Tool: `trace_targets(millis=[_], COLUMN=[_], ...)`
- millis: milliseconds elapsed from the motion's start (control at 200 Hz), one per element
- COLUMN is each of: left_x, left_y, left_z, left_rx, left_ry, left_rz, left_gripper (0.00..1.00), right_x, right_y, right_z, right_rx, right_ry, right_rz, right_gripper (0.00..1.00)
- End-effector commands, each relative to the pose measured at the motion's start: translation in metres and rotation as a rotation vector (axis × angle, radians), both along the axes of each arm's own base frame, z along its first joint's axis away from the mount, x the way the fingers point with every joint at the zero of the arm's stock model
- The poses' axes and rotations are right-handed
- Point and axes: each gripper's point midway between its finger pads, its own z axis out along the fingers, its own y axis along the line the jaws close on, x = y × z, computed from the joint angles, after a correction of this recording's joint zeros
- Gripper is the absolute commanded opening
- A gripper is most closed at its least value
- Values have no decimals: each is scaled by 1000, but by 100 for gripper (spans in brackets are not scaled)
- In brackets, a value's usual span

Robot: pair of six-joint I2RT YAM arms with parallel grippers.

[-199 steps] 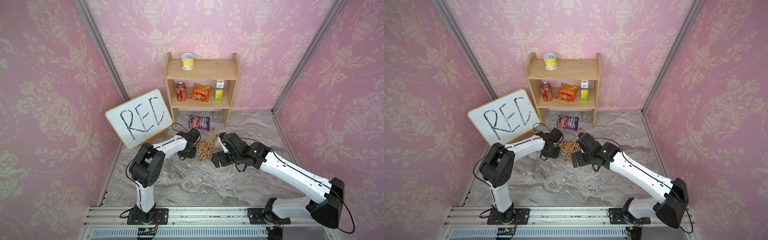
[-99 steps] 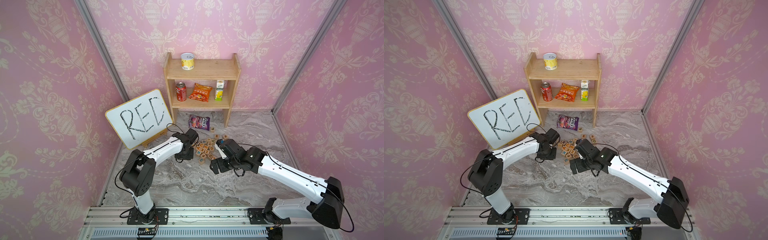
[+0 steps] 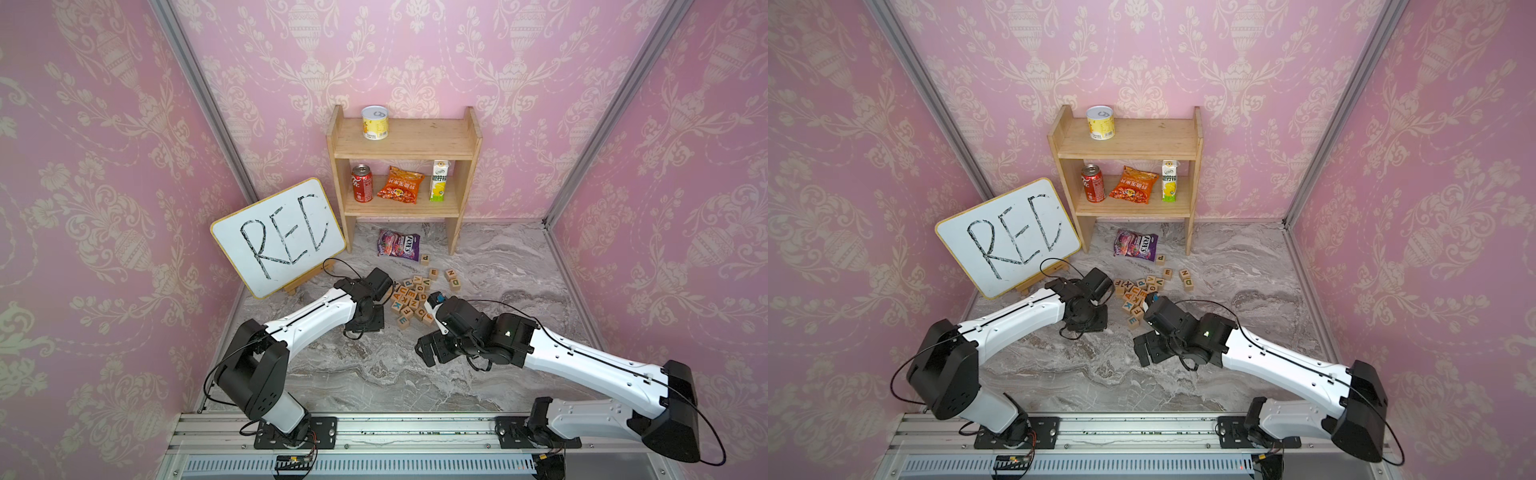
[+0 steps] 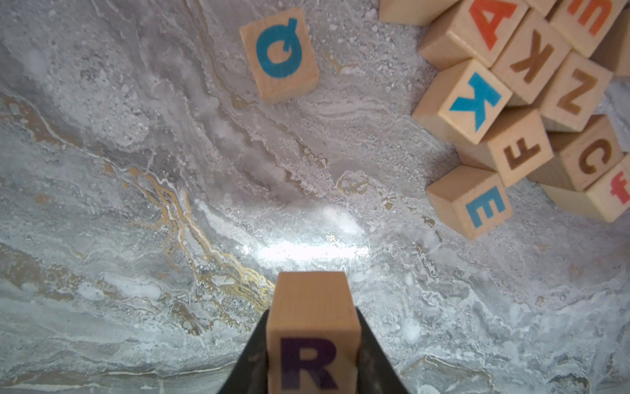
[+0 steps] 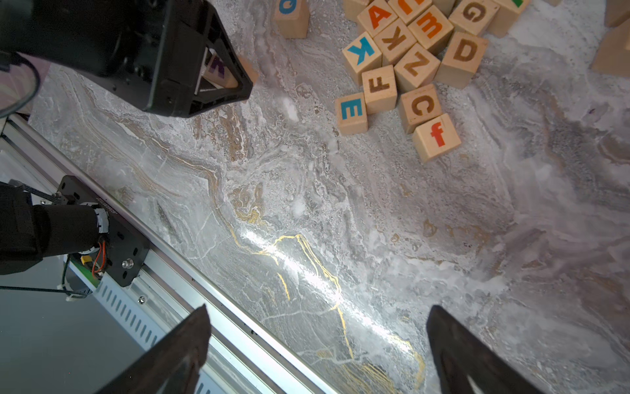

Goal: Assemble the uppercase word "red" with letter blocks
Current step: Place the letter block at the center of the board.

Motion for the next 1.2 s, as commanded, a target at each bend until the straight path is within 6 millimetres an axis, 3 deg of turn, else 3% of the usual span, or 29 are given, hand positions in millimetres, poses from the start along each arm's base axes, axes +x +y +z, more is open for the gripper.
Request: trace_targets(millis=[0,700,1196], left_x=[-16,-74,-80], left_y=[0,-6,-26], left_z=[3,-15,-42], left_rx=[-26,-4,9], left_ry=[5,-29,-54], left_rz=[40,22,-40], left_gripper=[0,0,0], right_x=[-3,-51,-64], right_y=[0,5,-5], right_z=[3,3,3], right_rx=[9,-10,-15], right_ry=[-38,-84,-84], right_rz=[-21,19,33], right_gripper=[100,100,100])
